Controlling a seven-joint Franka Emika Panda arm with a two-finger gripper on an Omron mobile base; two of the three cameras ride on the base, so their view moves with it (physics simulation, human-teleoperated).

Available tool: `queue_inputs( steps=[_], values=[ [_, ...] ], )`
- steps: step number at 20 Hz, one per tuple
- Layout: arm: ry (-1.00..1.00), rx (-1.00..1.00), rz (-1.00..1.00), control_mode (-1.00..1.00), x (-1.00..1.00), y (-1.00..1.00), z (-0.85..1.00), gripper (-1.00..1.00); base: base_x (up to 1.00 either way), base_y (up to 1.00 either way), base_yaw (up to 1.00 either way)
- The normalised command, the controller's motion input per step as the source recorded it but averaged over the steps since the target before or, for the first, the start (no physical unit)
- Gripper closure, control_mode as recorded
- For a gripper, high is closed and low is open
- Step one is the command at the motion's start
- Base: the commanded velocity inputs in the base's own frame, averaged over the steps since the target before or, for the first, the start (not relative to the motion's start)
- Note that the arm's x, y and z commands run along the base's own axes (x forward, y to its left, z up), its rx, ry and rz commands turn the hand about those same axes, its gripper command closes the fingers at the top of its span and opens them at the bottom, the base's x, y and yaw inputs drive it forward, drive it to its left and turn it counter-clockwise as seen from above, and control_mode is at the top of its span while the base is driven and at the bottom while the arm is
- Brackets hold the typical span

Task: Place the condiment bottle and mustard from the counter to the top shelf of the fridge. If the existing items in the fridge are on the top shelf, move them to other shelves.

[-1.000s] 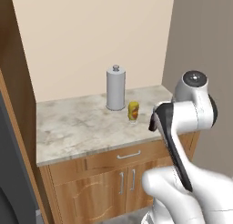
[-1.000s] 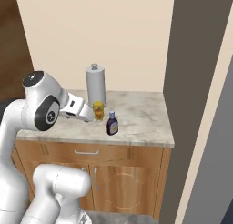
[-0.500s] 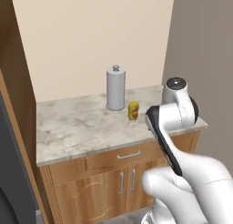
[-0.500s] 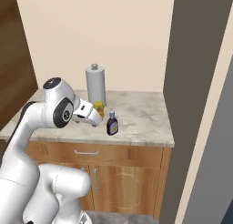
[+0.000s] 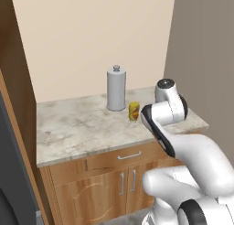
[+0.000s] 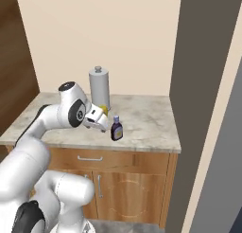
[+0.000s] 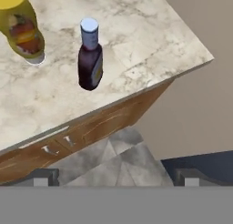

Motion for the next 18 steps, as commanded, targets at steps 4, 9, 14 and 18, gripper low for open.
queue_inputs(
  steps=[4, 9, 14, 18],
  values=[
    [0.04, 0.00, -0.09, -1.00, 0.54, -0.15, -0.32, -1.00, 0.00, 0.00, 0.00],
    [0.01, 0.00, -0.06, -1.00, 0.44, -0.12, -0.23, -1.00, 0.00, 0.00, 0.00],
    [0.00, 0.00, -0.03, -1.00, 0.43, 0.00, -0.26, -1.00, 0.00, 0.00, 0.00],
    [0.00, 0.00, 0.00, -1.00, 0.39, 0.00, -0.21, -1.00, 0.00, 0.00, 0.00]
  ],
)
